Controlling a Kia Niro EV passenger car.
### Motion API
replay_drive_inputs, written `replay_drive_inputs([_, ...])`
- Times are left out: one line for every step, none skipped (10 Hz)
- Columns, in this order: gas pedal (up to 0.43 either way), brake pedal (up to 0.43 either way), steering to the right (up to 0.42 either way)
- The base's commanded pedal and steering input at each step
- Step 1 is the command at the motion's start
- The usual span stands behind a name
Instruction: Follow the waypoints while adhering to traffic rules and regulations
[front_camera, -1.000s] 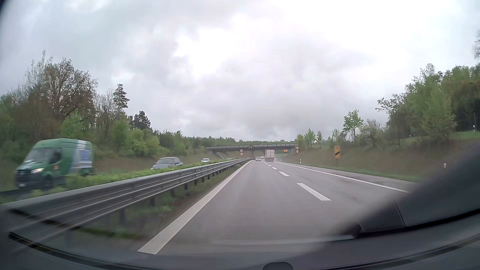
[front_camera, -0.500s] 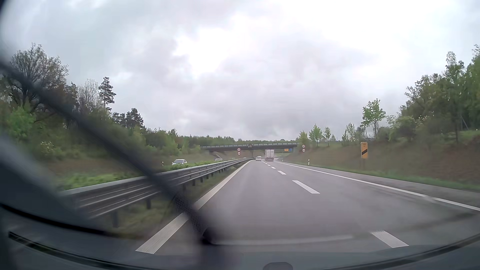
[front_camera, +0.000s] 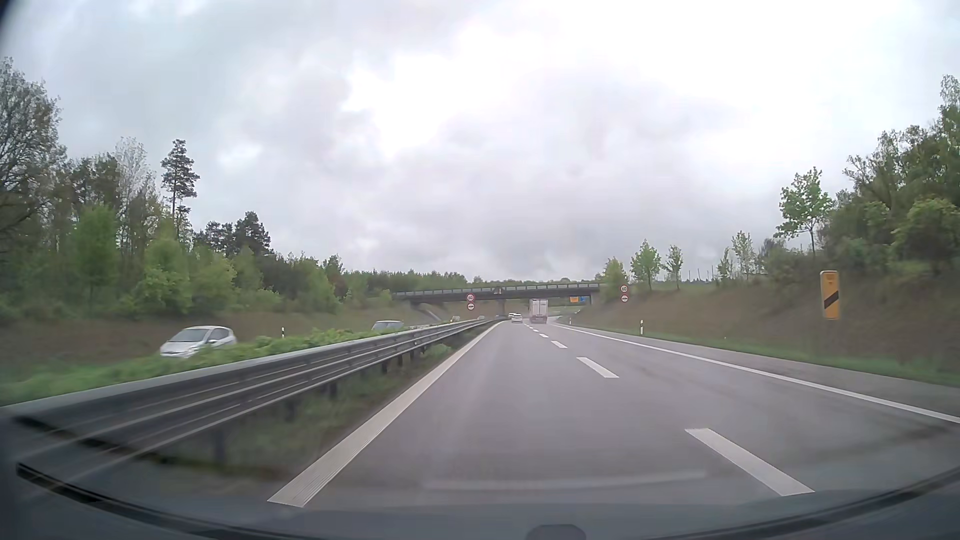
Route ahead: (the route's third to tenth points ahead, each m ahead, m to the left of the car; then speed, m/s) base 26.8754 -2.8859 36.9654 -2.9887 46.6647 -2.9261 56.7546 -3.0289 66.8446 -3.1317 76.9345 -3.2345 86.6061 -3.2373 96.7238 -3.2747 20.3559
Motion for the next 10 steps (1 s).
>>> replay_drive_inputs([0.138,0.000,0.000])
replay_drive_inputs([0.138,0.000,0.000])
replay_drive_inputs([0.138,0.000,0.000])
replay_drive_inputs([0.138,0.000,0.000])
replay_drive_inputs([0.130,0.000,0.000])
replay_drive_inputs([0.130,0.000,0.000])
replay_drive_inputs([0.118,0.000,0.000])
replay_drive_inputs([0.118,0.000,0.000])
replay_drive_inputs([0.118,0.000,0.000])
replay_drive_inputs([0.118,0.000,0.000])
